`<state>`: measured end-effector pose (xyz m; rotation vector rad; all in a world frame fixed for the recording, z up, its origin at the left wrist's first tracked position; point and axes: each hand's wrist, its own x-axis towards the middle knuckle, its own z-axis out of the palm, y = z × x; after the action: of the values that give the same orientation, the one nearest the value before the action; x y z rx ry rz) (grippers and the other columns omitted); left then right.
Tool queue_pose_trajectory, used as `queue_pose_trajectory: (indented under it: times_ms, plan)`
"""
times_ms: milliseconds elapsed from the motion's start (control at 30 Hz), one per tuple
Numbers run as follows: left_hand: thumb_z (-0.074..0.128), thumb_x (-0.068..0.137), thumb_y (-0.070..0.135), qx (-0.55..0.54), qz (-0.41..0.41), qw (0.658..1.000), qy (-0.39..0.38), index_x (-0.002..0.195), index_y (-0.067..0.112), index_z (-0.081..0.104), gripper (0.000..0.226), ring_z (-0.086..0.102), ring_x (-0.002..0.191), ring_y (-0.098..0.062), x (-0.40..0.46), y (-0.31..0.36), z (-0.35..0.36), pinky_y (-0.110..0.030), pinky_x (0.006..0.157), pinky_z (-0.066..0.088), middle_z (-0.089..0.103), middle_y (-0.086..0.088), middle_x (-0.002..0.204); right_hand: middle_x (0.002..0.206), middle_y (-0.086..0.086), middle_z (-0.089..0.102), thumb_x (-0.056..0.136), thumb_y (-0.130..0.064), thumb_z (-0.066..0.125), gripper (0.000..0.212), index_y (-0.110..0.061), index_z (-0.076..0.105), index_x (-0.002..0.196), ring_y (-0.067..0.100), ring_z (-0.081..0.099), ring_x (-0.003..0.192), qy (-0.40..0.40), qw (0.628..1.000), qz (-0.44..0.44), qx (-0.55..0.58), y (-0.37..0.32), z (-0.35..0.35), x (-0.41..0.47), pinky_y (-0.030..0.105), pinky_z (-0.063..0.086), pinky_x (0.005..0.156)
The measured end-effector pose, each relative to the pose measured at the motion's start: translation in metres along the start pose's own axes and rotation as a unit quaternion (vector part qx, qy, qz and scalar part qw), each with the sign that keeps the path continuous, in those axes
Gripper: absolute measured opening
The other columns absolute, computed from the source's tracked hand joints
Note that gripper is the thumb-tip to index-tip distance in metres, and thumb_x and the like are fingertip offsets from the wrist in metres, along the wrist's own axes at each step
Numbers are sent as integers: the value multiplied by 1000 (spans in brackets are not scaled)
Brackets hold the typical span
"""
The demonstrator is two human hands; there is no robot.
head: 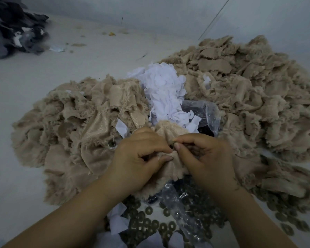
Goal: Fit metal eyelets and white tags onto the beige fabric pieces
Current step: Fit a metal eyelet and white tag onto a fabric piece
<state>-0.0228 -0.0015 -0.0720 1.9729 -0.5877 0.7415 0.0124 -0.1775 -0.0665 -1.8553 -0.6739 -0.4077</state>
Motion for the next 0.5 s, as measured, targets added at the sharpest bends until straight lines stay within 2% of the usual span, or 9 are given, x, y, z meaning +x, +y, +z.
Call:
queue_pose_trajectory:
  times_ms: [167, 267, 333, 400, 500]
  plan:
    - [81, 77, 12, 4, -28, 1000, 11, 84, 3, 77, 12, 67, 85, -16, -1, 1, -2, -30, 76, 55, 71, -4, 86, 82, -22, 72, 82, -9, 74, 22, -28, 75, 93, -1, 71, 73, 4, 1000, 10, 15, -1, 1, -1, 13, 55, 65]
    - [78, 76, 10, -7, -62, 998, 20, 84, 4, 75, 10, 67, 87, -10, -2, 2, -1, -24, 79, 53, 71, -2, 88, 88, -18, 72, 84, -14, 73, 14, -20, 78, 96, -4, 69, 81, 5, 998, -41, -41, -1, -3, 0, 10, 53, 71]
    - [76, 77, 10, -22, -80, 996, 14, 83, 5, 74, 8, 67, 88, -11, -3, 3, -1, -25, 80, 53, 70, -2, 88, 89, -10, 75, 86, -18, 71, 13, -15, 79, 95, -2, 69, 84, 2, 993, -78, -91, -1, -3, -1, 11, 53, 75]
    - [75, 79, 8, -31, -88, 996, 5, 83, 4, 73, 7, 67, 89, -12, -3, 2, 0, -28, 81, 54, 70, -3, 89, 89, -6, 76, 85, -13, 73, 12, -12, 80, 95, 0, 69, 83, 9, 988, -101, -115, 1, -3, -2, 11, 53, 77]
    - [76, 81, 14, -13, -85, 996, 12, 85, 6, 73, 10, 67, 91, -5, -2, 3, 1, -19, 82, 52, 72, 1, 92, 87, -7, 74, 82, -10, 74, 13, -13, 79, 94, 0, 69, 81, 31, 989, -94, -111, 1, -1, -4, 10, 53, 74]
